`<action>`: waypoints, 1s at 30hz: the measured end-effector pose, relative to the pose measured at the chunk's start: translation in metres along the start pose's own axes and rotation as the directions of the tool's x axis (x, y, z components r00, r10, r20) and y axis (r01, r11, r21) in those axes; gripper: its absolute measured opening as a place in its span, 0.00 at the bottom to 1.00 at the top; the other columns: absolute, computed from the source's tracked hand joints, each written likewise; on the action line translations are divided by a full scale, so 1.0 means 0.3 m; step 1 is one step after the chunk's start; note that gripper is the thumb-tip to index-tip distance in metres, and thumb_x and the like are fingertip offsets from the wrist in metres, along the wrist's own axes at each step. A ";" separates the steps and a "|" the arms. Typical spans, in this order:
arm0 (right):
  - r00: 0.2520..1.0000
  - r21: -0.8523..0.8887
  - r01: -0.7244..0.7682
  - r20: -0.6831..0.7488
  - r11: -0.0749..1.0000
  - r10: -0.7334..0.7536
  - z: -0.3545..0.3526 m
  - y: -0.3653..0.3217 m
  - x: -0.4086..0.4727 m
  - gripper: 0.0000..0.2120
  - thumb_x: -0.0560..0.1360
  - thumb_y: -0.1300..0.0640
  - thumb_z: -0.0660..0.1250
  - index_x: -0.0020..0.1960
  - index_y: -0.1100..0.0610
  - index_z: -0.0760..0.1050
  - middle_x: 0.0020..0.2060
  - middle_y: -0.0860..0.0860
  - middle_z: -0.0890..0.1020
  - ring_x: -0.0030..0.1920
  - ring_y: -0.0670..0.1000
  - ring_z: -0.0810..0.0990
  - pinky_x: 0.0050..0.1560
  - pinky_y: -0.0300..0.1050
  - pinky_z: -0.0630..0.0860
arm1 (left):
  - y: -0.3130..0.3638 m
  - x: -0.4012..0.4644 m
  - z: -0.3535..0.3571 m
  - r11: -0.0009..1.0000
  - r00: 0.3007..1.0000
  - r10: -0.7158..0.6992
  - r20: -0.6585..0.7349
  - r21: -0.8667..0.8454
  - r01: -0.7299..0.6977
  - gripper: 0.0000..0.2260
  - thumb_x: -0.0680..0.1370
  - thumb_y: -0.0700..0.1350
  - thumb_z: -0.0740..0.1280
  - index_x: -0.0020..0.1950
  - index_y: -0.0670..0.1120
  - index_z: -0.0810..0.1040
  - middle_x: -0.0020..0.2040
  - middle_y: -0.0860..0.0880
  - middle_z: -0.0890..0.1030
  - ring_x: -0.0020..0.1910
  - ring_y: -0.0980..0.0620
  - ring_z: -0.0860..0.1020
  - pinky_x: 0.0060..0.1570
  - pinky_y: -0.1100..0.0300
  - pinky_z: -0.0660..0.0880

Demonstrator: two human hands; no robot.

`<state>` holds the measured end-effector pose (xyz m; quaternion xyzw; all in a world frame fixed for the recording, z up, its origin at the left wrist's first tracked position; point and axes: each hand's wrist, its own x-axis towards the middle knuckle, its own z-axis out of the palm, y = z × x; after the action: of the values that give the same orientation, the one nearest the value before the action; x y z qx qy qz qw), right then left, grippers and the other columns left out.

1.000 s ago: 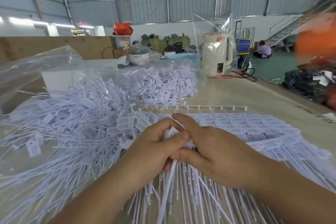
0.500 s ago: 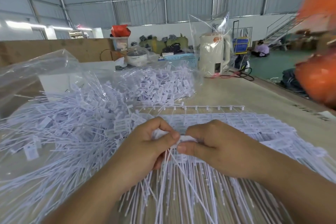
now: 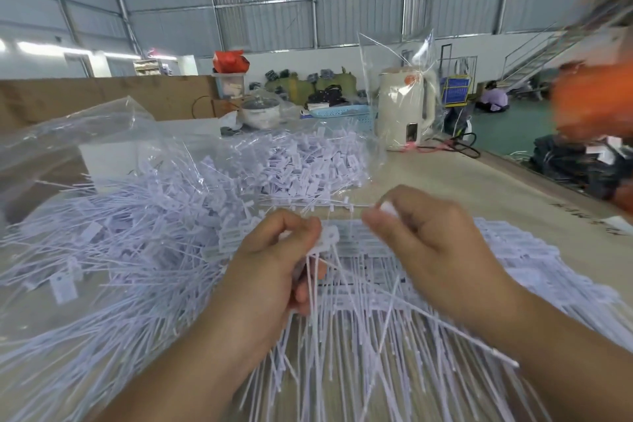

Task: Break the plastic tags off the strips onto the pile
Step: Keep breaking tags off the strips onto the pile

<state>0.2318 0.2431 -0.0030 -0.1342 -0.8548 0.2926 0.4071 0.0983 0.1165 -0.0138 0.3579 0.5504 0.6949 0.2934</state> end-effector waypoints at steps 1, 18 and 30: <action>0.991 0.021 0.014 0.134 1.000 -0.017 0.014 -0.002 -0.012 0.18 0.74 0.34 0.57 0.50 0.48 0.72 0.23 0.43 0.72 0.22 0.42 0.67 0.24 0.41 0.66 | -0.006 0.000 0.004 0.996 1.000 0.031 0.003 0.083 -0.031 0.09 0.70 0.54 0.70 0.34 0.51 0.75 0.22 0.51 0.71 0.19 0.54 0.65 0.20 0.63 0.64; 0.879 -0.199 0.073 0.476 0.977 0.031 0.017 0.002 0.005 0.21 0.75 0.33 0.58 0.46 0.52 0.74 0.25 0.47 0.71 0.24 0.45 0.69 0.30 0.47 0.68 | -0.002 0.024 -0.053 0.977 0.997 0.029 0.078 0.209 -0.045 0.14 0.61 0.58 0.73 0.39 0.50 0.80 0.23 0.49 0.72 0.20 0.53 0.68 0.22 0.64 0.67; 0.974 -0.223 0.053 0.225 0.973 -0.002 0.056 0.002 0.005 0.19 0.78 0.42 0.62 0.35 0.55 0.70 0.24 0.47 0.69 0.25 0.46 0.68 0.28 0.46 0.66 | -0.017 0.021 0.009 0.983 0.984 0.153 -0.086 0.115 -0.143 0.10 0.64 0.55 0.72 0.31 0.52 0.74 0.23 0.49 0.72 0.19 0.53 0.66 0.21 0.61 0.68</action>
<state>0.2178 0.2378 -0.0108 -0.1344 -0.9247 0.2002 0.2946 0.0970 0.1241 -0.0173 0.3798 0.5723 0.7002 0.1946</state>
